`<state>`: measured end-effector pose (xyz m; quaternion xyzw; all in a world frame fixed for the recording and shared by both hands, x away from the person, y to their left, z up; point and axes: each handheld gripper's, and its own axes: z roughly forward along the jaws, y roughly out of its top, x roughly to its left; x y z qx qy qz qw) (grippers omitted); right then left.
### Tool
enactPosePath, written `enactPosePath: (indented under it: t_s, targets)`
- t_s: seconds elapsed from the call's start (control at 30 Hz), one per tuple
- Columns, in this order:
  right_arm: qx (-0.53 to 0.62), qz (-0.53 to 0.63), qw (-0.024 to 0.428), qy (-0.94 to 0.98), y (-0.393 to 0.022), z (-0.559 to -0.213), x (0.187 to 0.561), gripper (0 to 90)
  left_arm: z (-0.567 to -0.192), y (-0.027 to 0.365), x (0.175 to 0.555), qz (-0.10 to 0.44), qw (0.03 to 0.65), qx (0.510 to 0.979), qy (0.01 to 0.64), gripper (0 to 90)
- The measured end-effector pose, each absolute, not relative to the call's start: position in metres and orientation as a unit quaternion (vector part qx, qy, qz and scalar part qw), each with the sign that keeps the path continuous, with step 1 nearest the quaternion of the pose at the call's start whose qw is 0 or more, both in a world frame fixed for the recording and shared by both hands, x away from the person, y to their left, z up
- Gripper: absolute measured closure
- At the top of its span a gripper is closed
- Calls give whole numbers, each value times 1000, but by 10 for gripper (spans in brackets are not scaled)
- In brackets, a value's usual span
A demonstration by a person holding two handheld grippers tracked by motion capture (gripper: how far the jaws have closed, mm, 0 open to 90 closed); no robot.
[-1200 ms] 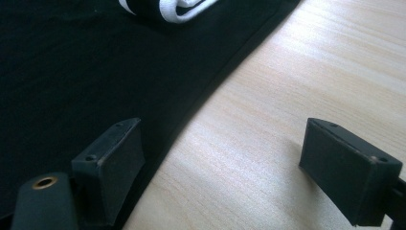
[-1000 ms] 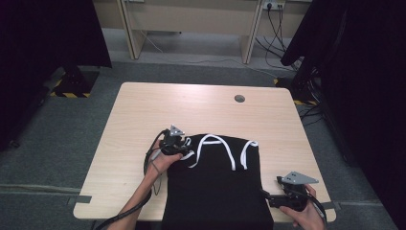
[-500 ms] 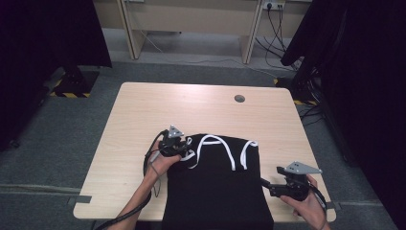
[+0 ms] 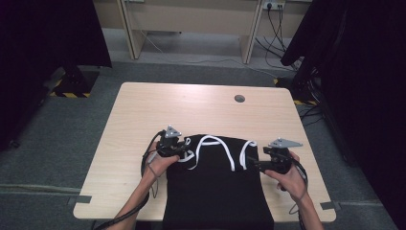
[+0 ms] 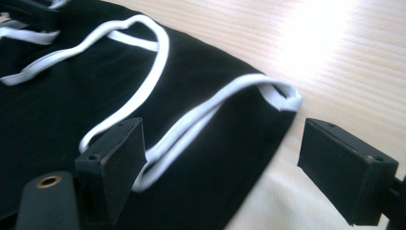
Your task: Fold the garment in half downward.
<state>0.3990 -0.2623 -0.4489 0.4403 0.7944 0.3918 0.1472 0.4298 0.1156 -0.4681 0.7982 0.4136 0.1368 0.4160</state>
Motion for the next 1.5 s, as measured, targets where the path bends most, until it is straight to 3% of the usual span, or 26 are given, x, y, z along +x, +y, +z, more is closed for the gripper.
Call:
enactPosePath:
  t_s: [0.37, 0.5, 0.7, 0.83, 0.9, 1.13, 1.5]
  targets:
    - [456, 353, 142, 805, -240, -459, 455, 166, -469, 116, 430, 138, 418, 799, 410, 742]
    - [442, 332, 149, 820, -230, -464, 461, 205, -469, 116, 430, 139, 418, 799, 409, 742]
    - [398, 330, 153, 842, -225, -470, 460, 435, -471, 117, 431, 137, 418, 799, 410, 742]
    - [390, 330, 143, 848, -226, -467, 456, 699, -472, 116, 431, 139, 417, 800, 409, 743]
    - [385, 329, 136, 852, -225, -466, 456, 775, -472, 115, 431, 139, 416, 801, 408, 743]
    - [378, 334, 133, 853, -222, -460, 462, 804, -466, 117, 438, 143, 421, 799, 405, 753]
    - [366, 373, 175, 834, -216, -422, 485, 808, -437, 116, 465, 179, 435, 779, 416, 755]
